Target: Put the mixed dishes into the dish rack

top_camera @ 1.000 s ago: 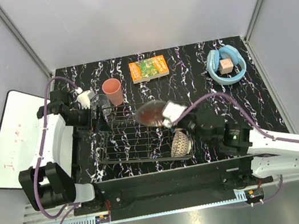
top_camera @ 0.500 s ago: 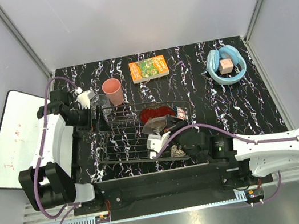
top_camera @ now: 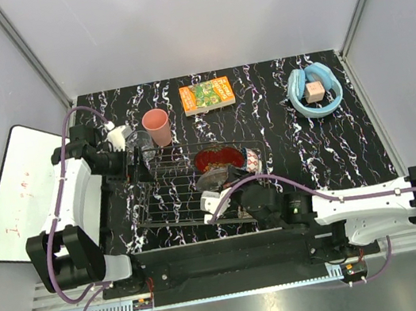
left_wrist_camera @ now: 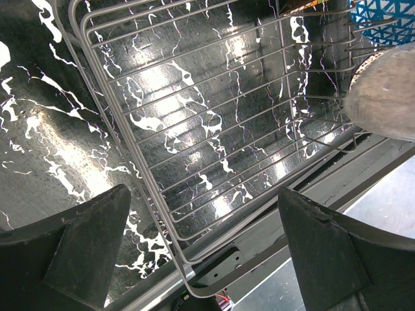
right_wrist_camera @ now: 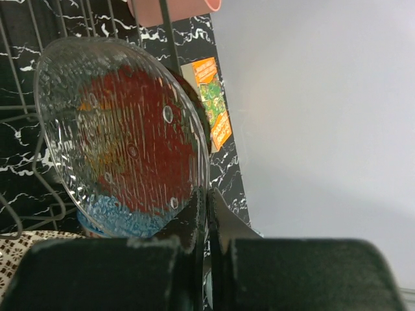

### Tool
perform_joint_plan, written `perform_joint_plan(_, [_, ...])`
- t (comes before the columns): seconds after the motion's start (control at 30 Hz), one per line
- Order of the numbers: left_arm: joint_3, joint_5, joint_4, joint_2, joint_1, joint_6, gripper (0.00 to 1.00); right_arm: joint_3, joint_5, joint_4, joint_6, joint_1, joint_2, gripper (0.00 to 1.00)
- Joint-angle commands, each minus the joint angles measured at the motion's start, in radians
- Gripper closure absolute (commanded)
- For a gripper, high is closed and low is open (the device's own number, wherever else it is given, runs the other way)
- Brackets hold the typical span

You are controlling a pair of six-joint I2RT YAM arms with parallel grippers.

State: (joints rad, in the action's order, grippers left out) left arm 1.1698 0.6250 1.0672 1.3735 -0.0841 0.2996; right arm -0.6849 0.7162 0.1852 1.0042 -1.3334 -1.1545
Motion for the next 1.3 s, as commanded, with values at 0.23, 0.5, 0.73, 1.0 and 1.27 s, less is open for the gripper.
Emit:
perform_joint_plan(0.23, [-0.010,0.010,-0.018,-0.030,-0.006,0.016,0.01,0.033,0.014,0.117,-0.085,-0.009,-0.051,1.00])
perform_joint_plan(0.5, [-0.013,-0.014,-0.019,-0.028,-0.008,0.036,0.01,0.099,0.042,0.157,-0.147,-0.007,-0.050,1.00])
perform_joint_plan(0.73, [-0.010,0.005,-0.026,-0.019,-0.013,0.024,0.01,0.101,0.069,0.132,-0.210,-0.009,-0.062,0.94])
perform_joint_plan(1.0, [-0.012,-0.019,-0.024,-0.027,-0.016,0.035,0.01,0.071,0.152,0.086,-0.256,-0.009,-0.024,0.48])
perform_joint_plan(1.27, [-0.039,-0.022,-0.039,-0.010,-0.017,0.032,0.01,-0.086,0.340,0.023,-0.363,0.011,0.051,0.34])
